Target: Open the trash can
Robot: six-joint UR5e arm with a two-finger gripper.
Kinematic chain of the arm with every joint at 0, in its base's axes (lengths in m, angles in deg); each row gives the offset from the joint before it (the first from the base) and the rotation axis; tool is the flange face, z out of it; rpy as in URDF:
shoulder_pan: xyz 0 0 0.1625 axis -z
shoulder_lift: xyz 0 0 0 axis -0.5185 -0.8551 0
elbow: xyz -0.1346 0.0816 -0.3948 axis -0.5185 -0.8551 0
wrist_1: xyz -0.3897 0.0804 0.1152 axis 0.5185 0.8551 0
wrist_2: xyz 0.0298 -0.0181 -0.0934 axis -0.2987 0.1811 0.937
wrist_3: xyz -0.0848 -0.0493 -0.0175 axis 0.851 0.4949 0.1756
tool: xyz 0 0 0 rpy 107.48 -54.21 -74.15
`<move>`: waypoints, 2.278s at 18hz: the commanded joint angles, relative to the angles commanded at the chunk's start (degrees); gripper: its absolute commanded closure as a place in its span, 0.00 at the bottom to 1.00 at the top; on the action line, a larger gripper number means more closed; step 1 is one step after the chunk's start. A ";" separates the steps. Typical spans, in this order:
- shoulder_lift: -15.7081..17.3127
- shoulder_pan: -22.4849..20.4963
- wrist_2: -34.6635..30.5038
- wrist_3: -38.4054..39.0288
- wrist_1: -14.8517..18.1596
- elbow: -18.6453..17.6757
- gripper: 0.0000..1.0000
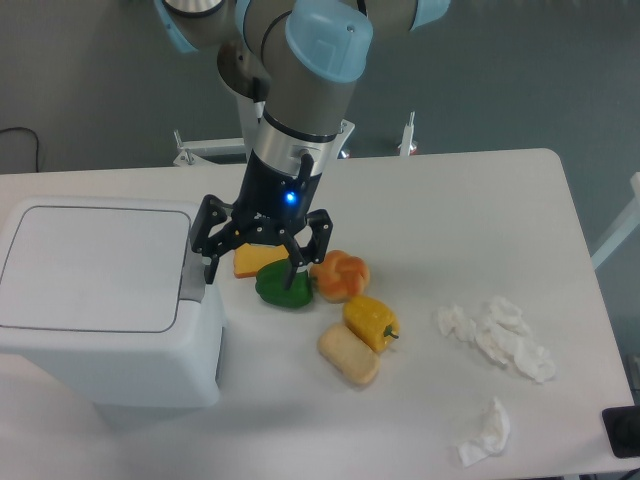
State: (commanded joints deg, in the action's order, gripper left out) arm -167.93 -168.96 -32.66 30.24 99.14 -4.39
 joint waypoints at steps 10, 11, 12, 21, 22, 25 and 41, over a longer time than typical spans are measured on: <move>-0.26 0.00 0.00 0.00 -0.09 0.00 0.00; -0.26 0.00 0.00 -0.09 -0.09 0.00 0.00; -0.26 0.00 0.00 -0.09 -0.09 0.00 0.00; -0.35 0.00 0.00 -0.09 -0.09 -0.09 0.00; -0.26 0.00 0.00 -0.09 -0.09 0.00 0.00; -0.18 0.00 0.00 -0.09 -0.09 0.09 0.00; 0.44 -0.62 -15.27 -26.60 -0.18 2.73 0.00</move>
State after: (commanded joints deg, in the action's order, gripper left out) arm -167.49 -169.57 -47.93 3.65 98.97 -1.66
